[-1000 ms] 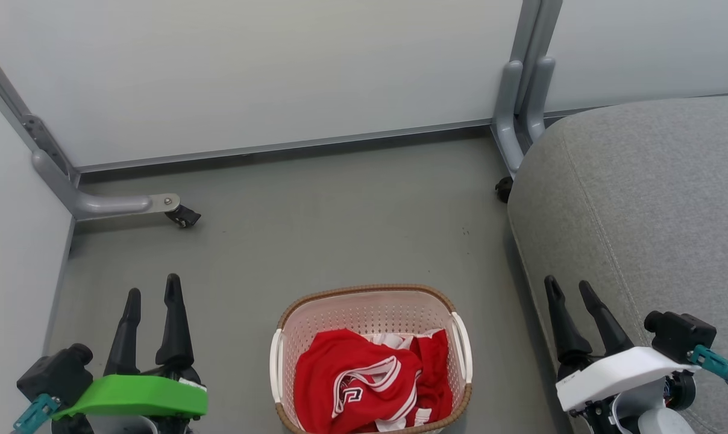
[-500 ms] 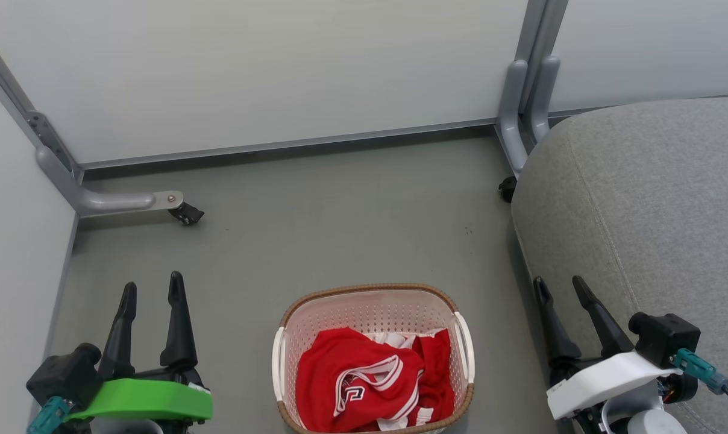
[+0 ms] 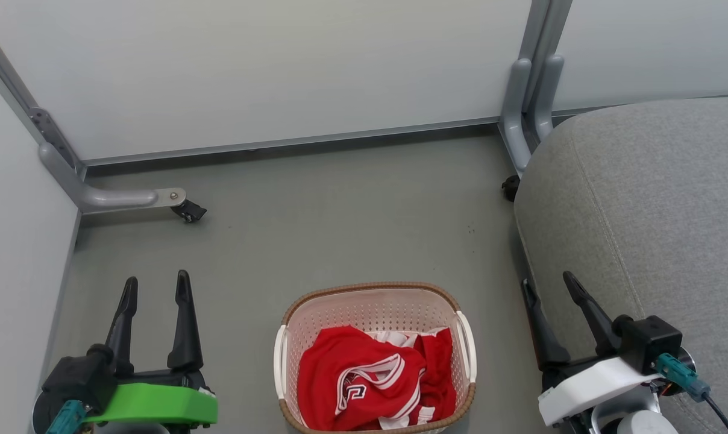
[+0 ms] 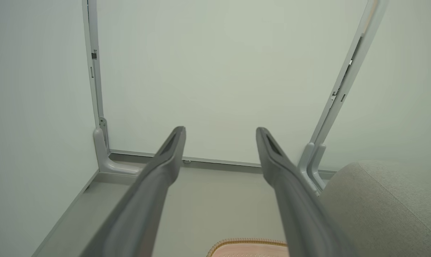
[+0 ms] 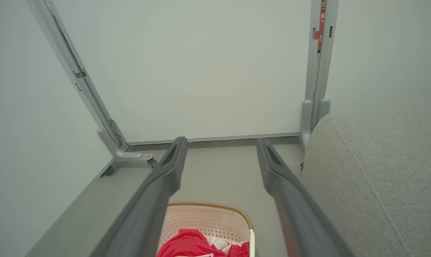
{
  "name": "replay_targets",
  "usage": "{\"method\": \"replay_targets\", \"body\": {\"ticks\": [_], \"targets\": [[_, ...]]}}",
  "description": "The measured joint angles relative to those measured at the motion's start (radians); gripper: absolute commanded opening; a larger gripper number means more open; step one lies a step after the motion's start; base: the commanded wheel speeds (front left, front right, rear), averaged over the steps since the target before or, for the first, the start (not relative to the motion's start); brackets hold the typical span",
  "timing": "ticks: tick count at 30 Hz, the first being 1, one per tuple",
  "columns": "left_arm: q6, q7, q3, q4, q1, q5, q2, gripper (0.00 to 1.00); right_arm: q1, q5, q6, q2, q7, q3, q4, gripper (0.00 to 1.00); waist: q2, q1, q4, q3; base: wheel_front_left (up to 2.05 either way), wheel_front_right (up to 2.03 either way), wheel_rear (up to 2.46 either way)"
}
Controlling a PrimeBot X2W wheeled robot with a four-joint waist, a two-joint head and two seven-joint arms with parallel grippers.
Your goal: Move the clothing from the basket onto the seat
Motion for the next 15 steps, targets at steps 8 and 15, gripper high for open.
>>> {"method": "replay_targets", "body": {"ticks": [8,15], "targets": [[0.0,-0.017,-0.008,-0.013,0.007,0.071,0.0,1.0,0.001,-0.07,0.0,-0.001,-0.017,0.007,-0.007,1.0,0.0,0.0,0.004,0.002,0.0,0.0,0.0],[0.0,-0.03,-0.019,-0.025,0.01,0.131,0.001,1.0,0.005,-0.127,0.0,-0.001,-0.031,0.01,-0.013,1.0,0.0,0.0,0.011,0.004,0.0,0.0,0.0]]}}
